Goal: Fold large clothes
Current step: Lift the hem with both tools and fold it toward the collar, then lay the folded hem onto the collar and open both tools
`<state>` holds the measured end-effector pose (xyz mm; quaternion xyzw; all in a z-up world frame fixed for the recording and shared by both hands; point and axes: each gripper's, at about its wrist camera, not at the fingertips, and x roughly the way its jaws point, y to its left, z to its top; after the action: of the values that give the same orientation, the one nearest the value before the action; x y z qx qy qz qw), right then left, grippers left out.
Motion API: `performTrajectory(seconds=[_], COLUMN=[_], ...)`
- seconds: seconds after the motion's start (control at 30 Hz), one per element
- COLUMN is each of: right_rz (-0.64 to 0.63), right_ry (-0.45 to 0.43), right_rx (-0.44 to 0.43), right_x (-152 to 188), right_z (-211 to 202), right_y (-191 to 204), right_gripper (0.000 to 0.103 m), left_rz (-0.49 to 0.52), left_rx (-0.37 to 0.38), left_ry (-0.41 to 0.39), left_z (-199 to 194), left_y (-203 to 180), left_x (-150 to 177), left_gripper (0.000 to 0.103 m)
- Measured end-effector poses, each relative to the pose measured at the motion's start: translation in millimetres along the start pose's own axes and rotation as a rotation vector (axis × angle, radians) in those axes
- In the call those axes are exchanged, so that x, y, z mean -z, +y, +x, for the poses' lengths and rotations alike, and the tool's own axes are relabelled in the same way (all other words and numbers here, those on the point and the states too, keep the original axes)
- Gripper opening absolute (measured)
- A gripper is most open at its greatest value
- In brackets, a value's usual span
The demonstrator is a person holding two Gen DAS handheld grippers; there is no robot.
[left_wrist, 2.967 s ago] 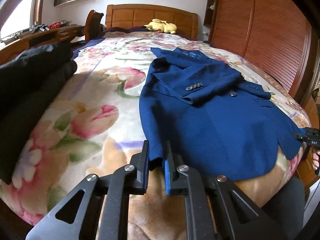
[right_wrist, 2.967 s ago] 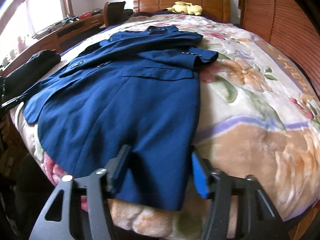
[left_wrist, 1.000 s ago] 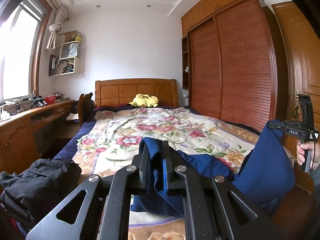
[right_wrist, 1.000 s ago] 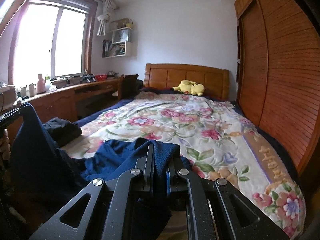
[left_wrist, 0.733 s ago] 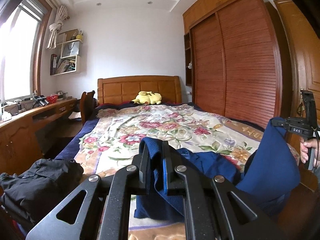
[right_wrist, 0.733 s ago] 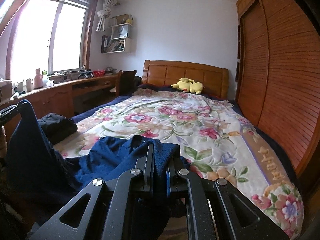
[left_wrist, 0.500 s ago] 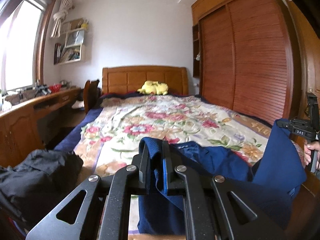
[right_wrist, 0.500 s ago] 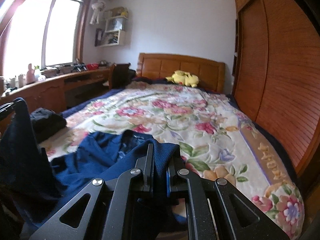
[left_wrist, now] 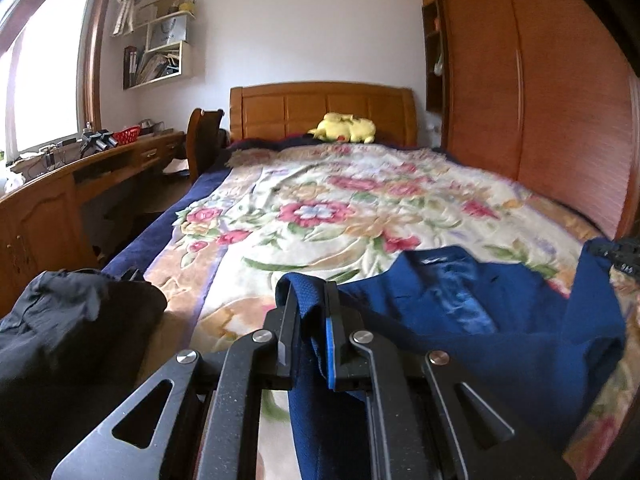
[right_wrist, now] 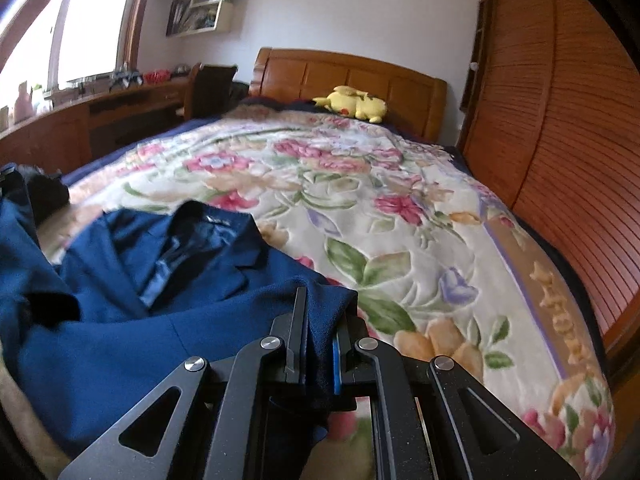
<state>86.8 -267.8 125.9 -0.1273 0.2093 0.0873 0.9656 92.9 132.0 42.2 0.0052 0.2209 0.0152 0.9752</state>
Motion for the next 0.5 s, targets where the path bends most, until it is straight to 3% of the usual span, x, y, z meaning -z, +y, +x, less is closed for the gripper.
performTrajectory(seconds=[0.5], right_rz=[-0.078], right_ry=[0.033], right_rx=[0.124], right_x=[-62], right_z=[84], right_y=[3], right_gripper=[0.008], left_rz=[0.008], left_rx=[-0.027], left_ry=[0.053], left_z=[111], left_y=[6], left_x=[-45], left_gripper=[0.011])
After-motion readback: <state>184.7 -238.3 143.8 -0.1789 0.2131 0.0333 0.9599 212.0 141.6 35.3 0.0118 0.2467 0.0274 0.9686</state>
